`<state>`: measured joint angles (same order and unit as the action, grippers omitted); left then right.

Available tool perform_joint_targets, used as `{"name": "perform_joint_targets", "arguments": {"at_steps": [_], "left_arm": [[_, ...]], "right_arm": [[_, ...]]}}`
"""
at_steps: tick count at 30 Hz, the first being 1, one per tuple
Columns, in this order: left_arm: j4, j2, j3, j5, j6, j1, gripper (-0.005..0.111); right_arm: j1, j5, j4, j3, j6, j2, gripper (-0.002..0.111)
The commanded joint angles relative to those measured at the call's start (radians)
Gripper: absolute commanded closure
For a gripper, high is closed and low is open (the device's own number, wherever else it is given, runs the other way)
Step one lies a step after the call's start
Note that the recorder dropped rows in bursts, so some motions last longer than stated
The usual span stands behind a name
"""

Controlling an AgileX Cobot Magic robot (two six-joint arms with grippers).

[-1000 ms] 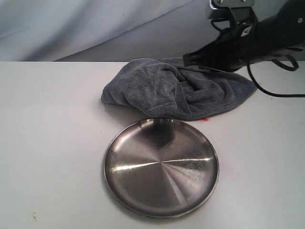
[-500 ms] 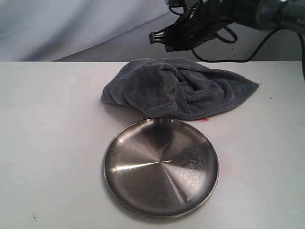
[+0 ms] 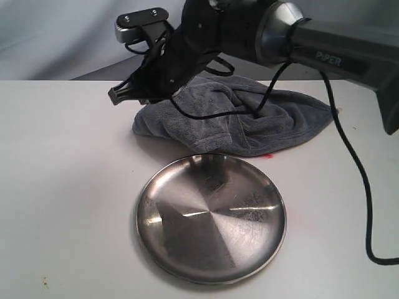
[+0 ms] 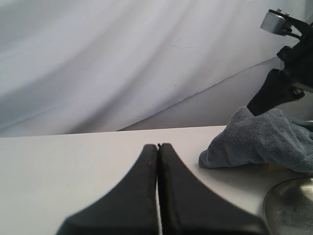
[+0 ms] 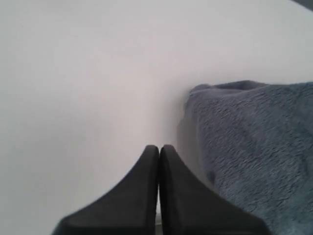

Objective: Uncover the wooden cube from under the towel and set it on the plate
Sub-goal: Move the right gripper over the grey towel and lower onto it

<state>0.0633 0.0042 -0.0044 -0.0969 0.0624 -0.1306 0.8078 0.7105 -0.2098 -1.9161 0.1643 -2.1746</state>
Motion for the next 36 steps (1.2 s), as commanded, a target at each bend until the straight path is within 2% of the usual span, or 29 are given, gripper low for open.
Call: {"name": "perform_joint_targets", "arguments": {"at_steps": [1,4,8,12,13,20,26,31,36], "left_arm": [[0.002,-0.004,0.004,0.011,-0.001,0.002,0.107],[0.002,-0.004,0.004,0.011,-0.001,0.002,0.107],[0.002,-0.004,0.004,0.011,-0.001,0.002,0.107],[0.002,-0.004,0.004,0.011,-0.001,0.002,0.107],[0.002,-0.004,0.004,0.011,-0.001,0.002,0.107],[0.002,-0.004,0.004,0.011,-0.001,0.002,0.107],[0.002,-0.004,0.004,0.011,-0.001,0.002,0.107],[0.002,-0.004,0.004,0.011,-0.001,0.002,0.107],[0.002,-0.004,0.004,0.011,-0.001,0.002,0.107]], "right_arm": [[0.035,0.106,0.032,0.002,0.013,0.003,0.108],[0.052,0.096,0.026,0.119,0.009,0.034,0.108],[0.051,-0.048,0.035,0.359,-0.006,0.168,0.108],[0.035,-0.122,0.251,0.532,-0.199,0.307,0.108],[0.005,-0.125,0.277,0.569,-0.231,0.323,0.108],[-0.166,-0.15,0.277,0.617,-0.233,0.332,0.108],[-0.309,-0.252,0.277,0.617,-0.233,0.332,0.108],[-0.354,-0.339,0.277,0.594,-0.233,0.332,0.108],[-0.354,-0.319,0.261,0.458,-0.233,0.273,0.108]]}}
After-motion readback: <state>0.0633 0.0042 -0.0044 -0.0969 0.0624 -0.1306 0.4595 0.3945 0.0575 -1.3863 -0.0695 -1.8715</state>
